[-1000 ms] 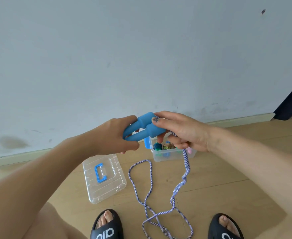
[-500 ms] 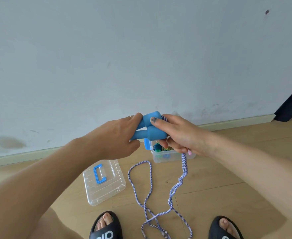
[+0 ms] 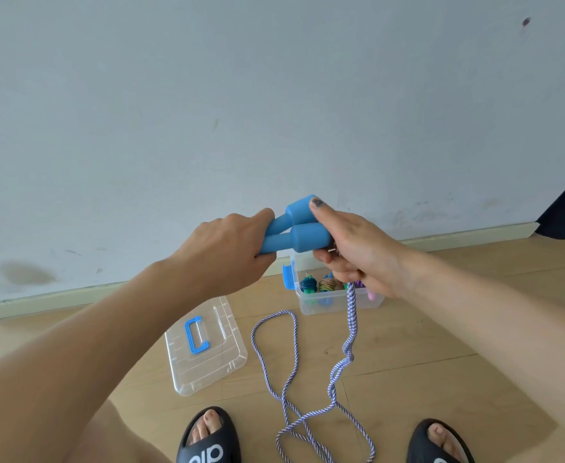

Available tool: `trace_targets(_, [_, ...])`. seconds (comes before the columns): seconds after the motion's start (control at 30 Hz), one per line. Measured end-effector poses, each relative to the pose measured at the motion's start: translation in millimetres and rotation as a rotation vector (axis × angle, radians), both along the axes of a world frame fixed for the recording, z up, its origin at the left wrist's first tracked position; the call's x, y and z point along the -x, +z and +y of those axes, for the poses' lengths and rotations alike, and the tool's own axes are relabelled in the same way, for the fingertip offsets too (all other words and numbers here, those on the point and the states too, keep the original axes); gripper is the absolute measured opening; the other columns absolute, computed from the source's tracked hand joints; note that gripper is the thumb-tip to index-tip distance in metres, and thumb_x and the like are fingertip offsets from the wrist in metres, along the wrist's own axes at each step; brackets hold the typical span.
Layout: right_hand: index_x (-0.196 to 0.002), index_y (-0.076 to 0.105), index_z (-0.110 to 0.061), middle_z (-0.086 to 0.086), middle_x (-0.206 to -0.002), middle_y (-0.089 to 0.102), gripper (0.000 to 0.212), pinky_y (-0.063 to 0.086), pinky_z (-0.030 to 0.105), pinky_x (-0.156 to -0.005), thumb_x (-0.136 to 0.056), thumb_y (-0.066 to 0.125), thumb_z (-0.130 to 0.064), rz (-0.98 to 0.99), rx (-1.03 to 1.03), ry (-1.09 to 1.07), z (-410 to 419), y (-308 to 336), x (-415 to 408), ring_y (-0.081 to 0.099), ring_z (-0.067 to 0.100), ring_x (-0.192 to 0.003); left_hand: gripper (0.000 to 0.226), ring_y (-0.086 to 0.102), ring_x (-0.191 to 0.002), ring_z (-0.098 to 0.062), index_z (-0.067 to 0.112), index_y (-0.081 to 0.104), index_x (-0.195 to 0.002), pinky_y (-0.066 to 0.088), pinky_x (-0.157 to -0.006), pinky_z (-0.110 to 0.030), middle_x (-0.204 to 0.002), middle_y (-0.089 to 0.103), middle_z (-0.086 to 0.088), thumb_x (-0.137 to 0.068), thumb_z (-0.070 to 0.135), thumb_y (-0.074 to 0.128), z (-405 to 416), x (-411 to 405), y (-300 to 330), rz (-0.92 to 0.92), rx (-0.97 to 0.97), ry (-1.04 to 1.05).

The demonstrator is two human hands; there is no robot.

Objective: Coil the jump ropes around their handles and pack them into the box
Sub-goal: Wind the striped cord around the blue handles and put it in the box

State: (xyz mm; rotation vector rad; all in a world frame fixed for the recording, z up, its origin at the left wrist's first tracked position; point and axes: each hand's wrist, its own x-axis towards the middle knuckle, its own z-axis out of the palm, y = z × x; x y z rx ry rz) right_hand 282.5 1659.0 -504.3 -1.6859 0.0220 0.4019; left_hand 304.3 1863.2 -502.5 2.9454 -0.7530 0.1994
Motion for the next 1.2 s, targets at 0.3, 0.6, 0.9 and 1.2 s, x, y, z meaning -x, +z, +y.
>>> trace_targets(0.3, [-0.105,0.059,-0.028,-0.007,-0.051,0.042,0.024,0.030,0.032,-0.051,-0.104,0.036,-0.035,-0.562,0.635,-0.086,-6,-10,3,0.036,0.013,-0.048,0.016,0.049,-0.059,-0.024,0.012,0.052,-0.086,0.046,-0.056,-0.037,-0.071,0.053,-0.003,-0.093,0.025,0.056,19,-18,6,0.399,0.473,0.226])
trace_targets(0.6, [-0.057,0.036,-0.024,-0.006,-0.047,0.022,0.027,-0.007,0.024,-0.051,-0.077,0.052,-0.016,-0.947,1.382,0.456,36,-12,39,0.002,0.019,-0.039,0.013,0.057,-0.071,-0.023,0.022,0.048,-0.087,0.045,-0.062,-0.032,-0.081,0.054,0.000,-0.089,0.035,0.050,14,-12,-17,0.293,0.000,0.242])
trace_targets(0.9, [-0.060,0.036,-0.014,-0.001,-0.050,0.035,0.047,0.024,0.026,-0.049,-0.100,0.049,-0.036,-0.703,0.844,0.372,9,14,12,0.036,0.013,-0.051,0.042,0.061,-0.079,-0.030,0.021,0.044,-0.096,0.038,-0.064,-0.034,-0.092,0.061,-0.005,-0.094,0.062,0.039,-24,26,-20,0.049,-0.375,-0.077])
trace_targets(1.2, [-0.069,0.049,-0.014,-0.007,-0.052,0.042,0.035,0.029,0.019,-0.048,-0.097,0.053,-0.035,-0.456,0.652,0.336,-9,11,24,0.032,0.009,-0.049,0.043,0.056,-0.073,-0.022,0.022,0.046,-0.089,0.042,-0.063,-0.031,-0.084,0.054,0.002,-0.089,0.065,0.046,-2,3,-26,0.246,-0.155,0.207])
